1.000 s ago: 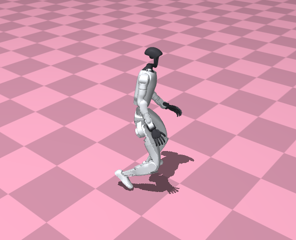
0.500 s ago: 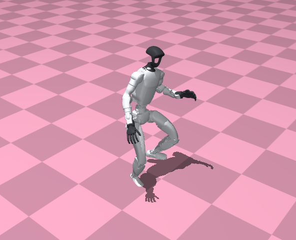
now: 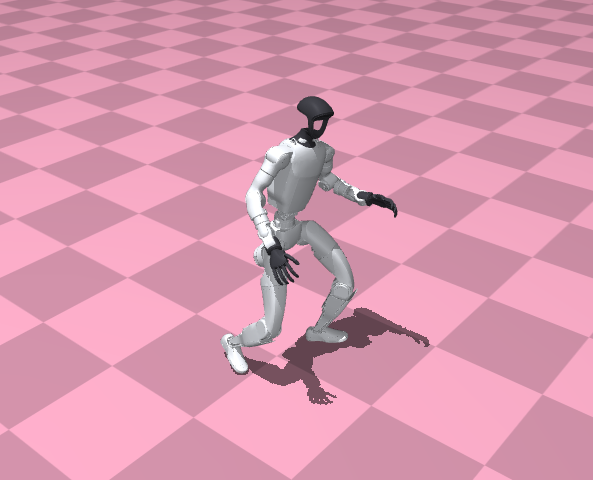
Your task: Sport exercise
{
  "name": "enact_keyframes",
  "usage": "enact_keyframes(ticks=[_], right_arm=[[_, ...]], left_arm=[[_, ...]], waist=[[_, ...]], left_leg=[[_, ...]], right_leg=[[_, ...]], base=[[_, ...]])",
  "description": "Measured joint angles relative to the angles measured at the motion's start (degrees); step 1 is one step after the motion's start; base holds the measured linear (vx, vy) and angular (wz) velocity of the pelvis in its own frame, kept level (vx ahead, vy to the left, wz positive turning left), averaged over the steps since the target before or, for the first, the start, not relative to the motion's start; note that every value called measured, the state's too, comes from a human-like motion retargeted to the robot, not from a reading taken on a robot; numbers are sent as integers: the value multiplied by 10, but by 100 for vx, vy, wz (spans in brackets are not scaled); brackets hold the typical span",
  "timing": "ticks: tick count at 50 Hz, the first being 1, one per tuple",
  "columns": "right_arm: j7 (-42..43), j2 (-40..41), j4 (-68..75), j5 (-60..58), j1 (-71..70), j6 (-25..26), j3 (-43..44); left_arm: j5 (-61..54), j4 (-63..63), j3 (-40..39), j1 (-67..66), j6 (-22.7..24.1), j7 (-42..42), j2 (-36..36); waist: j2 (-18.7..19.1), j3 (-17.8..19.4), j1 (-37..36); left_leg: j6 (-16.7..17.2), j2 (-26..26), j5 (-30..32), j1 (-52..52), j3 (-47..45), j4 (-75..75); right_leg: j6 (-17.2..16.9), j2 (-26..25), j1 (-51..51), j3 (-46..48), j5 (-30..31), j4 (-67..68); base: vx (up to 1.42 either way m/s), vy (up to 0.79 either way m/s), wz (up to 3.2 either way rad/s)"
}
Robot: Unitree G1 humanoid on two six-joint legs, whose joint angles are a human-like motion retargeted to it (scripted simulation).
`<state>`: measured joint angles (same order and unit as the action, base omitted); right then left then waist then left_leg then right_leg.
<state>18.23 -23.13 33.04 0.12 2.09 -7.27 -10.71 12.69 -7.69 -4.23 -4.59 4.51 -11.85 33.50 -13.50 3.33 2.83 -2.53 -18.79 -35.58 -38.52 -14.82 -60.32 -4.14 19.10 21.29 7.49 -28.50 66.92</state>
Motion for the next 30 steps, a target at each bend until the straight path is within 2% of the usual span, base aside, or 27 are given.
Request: enact_keyframes(ticks=[4,8,16,20,23,25,30], right_arm=[[-25,-6,-15,1,-1,-1,-8],[-38,-17,-37,6,5,-7,-6],[-44,-25,-78,32,32,-16,20],[-37,-19,-88,50,51,-20,35],[-25,-22,-97,65,59,-22,47],[-12,-27,-105,70,60,-24,52],[34,-51,-131,63,52,-23,59]], left_arm=[[-1,11,-6,2,-10,5,0],[-4,8,-25,-2,-13,5,-2],[-11,-22,-44,5,-6,25,-1],[-21,-42,-49,5,-4,28,-5],[-36,-53,-63,4,-6,17,-4],[-48,-59,-77,-1,-10,0,-3],[-68,-59,-106,-25,-22,-42,0]], waist=[[0,-13,21],[10,-30,40],[35,-58,70],[42,-68,80],[45,-69,91],[46,-63,90],[50,-27,57]], left_leg=[[9,-15,-6,27,-18,30],[25,-42,-6,56,-38,67],[56,-94,-11,112,-74,103],[65,-127,-22,129,-76,62],[55,-167,-14,147,-105,21],[53,-196,15,162,-108,-21],[13,-288,81,176,-47,-191]], right_leg=[[6,-14,50,23,-4,-19],[8,-39,92,60,-7,-94],[1,-82,125,136,33,-247],[13,-93,125,143,29,-229],[39,-106,104,139,-8,-205],[65,-120,84,129,-41,-181],[132,-179,28,89,-122,-114]], base=[[33,7,-21],[36,1,-36],[38,-9,-17],[38,-22,21],[36,-29,47],[34,-34,20],[31,-35,-42]])
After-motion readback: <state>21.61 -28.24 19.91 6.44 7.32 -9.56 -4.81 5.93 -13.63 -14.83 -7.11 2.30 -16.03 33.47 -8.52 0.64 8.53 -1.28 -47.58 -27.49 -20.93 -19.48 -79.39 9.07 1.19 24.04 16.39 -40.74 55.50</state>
